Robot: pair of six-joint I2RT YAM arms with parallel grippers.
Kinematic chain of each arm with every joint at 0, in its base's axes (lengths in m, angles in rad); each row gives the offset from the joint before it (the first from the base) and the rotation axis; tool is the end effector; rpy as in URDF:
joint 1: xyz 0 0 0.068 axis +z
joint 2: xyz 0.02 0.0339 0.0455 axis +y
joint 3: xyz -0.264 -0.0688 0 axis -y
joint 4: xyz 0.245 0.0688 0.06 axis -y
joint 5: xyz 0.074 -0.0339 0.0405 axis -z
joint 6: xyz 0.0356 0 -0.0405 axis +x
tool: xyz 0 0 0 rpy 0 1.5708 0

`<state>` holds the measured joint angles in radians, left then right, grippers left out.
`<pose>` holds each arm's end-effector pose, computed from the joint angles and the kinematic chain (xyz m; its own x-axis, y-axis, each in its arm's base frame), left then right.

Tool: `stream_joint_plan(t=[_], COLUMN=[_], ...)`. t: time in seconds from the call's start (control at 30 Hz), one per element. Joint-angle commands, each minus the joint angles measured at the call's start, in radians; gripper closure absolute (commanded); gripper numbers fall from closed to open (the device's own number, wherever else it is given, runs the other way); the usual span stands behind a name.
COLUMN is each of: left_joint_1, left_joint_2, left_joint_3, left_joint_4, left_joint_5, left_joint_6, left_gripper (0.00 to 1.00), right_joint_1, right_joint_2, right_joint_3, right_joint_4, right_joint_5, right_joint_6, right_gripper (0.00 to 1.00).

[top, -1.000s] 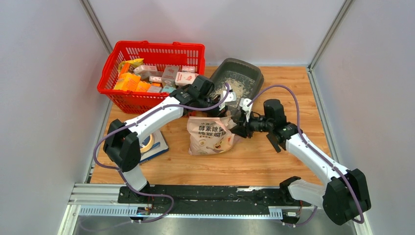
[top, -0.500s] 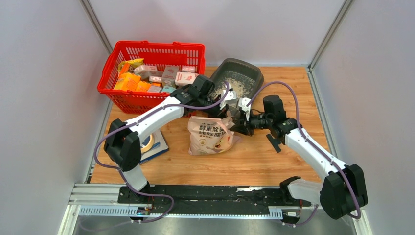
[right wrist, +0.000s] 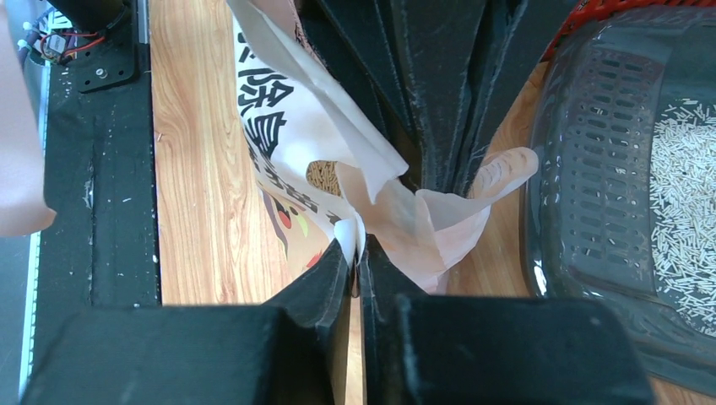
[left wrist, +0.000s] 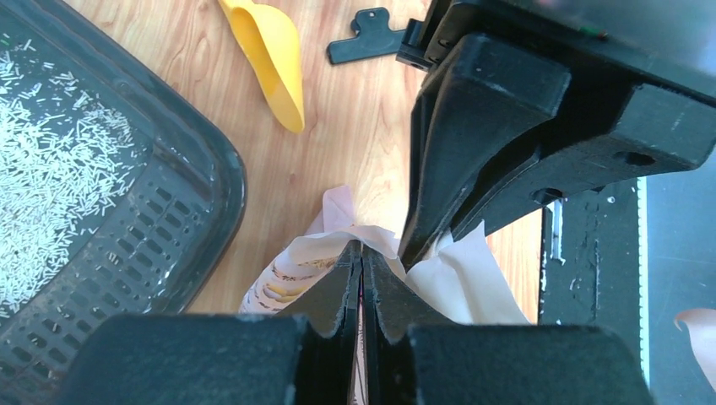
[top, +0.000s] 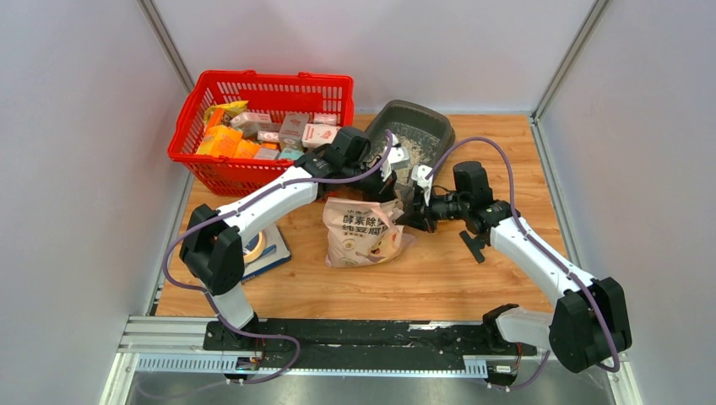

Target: Fill the litter box with clean litter

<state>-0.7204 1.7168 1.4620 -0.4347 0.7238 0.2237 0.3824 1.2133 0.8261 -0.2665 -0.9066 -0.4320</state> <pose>0.2763 -0.2739 0.3070 -0.2713 0.4594 -0.8458 0.9625 0.1273 -0.2396 0.2245 0.1205 0.2655 -0.1733 -0.3479 -0.9214 -0.9718 0.2125 0.1025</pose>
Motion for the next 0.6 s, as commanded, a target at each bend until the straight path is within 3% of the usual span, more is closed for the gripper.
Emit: stream_joint_plan(t=[0.0, 0.33, 0.47, 0.53, 0.57], left_joint_1=[-0.01, -0.004, 0.019, 0.035, 0.038], left_joint_2=[0.009, 0.02, 0.004, -0.011, -0.016], left_joint_3=[0.029, 0.032, 0.038, 0.037, 0.035], left_joint_4=[-0.004, 0.001, 0.01, 0.007, 0.007], left_joint_5=[0.084, 0.014, -0.07, -0.102, -0.131], left_joint_6=[-0.015, -0.043, -0.099, -0.11, -0.11], left_gripper=[0.92, 0.91, 0.79, 0.77, 0.76], right_joint_1=[-0.002, -0.022, -0.022, -0.022, -0.022], right_joint_2=[-0.011, -0.005, 0.003, -0.004, -0.006], right_joint_3=[0.041, 0.058, 0.054, 0.041, 0.036], right_joint_4=[0.056, 0.047, 0.059, 0.073, 0.082], right_joint_5=[0.031, 0.022, -0.002, 0.001, 0.005], right_joint_6=[-0.022, -0.019, 0.024, 0.029, 0.036], right_gripper=[0.89, 0.93, 0.96, 0.95, 0.87])
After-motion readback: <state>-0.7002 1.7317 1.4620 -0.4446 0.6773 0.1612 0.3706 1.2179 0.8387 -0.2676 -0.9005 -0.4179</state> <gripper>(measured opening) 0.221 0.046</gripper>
